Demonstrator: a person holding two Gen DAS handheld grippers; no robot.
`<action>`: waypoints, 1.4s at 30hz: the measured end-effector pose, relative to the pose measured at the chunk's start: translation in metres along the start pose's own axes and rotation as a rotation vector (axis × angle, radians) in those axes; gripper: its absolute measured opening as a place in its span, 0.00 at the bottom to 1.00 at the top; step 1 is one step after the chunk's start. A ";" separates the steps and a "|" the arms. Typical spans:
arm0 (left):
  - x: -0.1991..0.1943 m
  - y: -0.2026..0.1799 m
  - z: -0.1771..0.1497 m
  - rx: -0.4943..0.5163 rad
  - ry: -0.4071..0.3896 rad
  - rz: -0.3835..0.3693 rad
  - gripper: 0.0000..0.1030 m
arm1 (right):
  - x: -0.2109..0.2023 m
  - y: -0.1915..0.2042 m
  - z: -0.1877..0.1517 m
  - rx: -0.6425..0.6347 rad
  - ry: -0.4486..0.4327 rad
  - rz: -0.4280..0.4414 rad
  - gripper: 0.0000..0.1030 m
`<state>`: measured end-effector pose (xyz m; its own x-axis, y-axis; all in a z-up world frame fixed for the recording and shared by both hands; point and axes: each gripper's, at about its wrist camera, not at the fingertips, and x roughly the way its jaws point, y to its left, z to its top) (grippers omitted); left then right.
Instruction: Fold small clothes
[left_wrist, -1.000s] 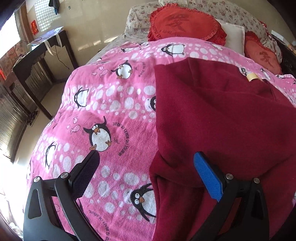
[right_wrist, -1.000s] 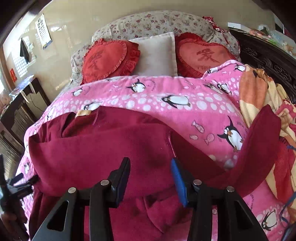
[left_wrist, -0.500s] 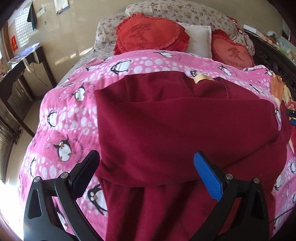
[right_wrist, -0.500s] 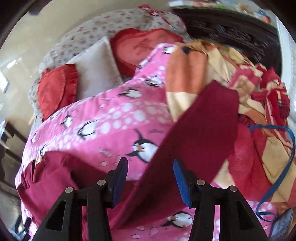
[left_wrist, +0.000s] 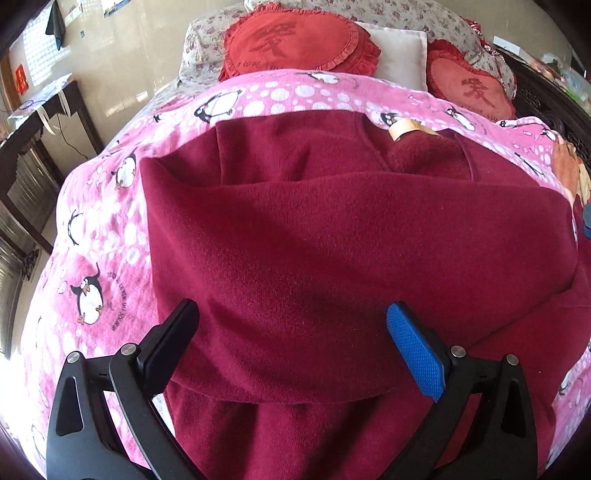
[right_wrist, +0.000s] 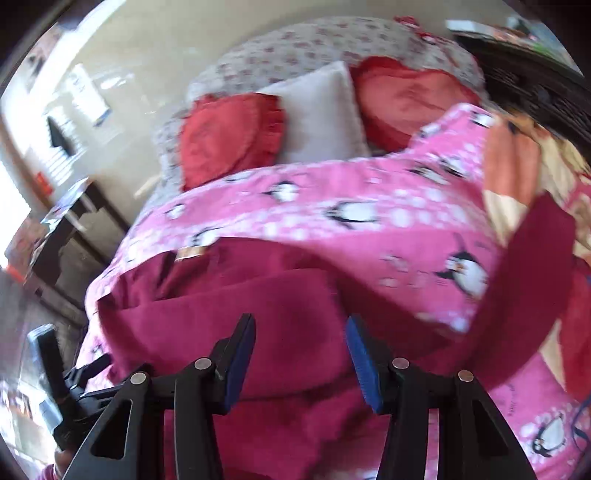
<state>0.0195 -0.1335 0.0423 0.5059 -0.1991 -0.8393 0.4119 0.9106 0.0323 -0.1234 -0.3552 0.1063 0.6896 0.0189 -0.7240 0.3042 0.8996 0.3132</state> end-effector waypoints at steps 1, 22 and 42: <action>0.002 0.001 -0.001 -0.005 0.006 -0.003 0.99 | 0.004 0.009 -0.001 -0.028 0.006 0.014 0.47; 0.022 0.003 -0.007 -0.031 0.017 -0.044 0.99 | 0.044 0.022 -0.001 -0.117 0.047 -0.148 0.45; 0.019 -0.002 -0.025 -0.029 -0.058 -0.016 0.99 | 0.003 -0.062 0.020 0.165 -0.075 -0.300 0.82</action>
<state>0.0091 -0.1303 0.0127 0.5433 -0.2333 -0.8065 0.3980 0.9174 0.0027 -0.1272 -0.4200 0.0968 0.5982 -0.2730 -0.7534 0.5983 0.7776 0.1932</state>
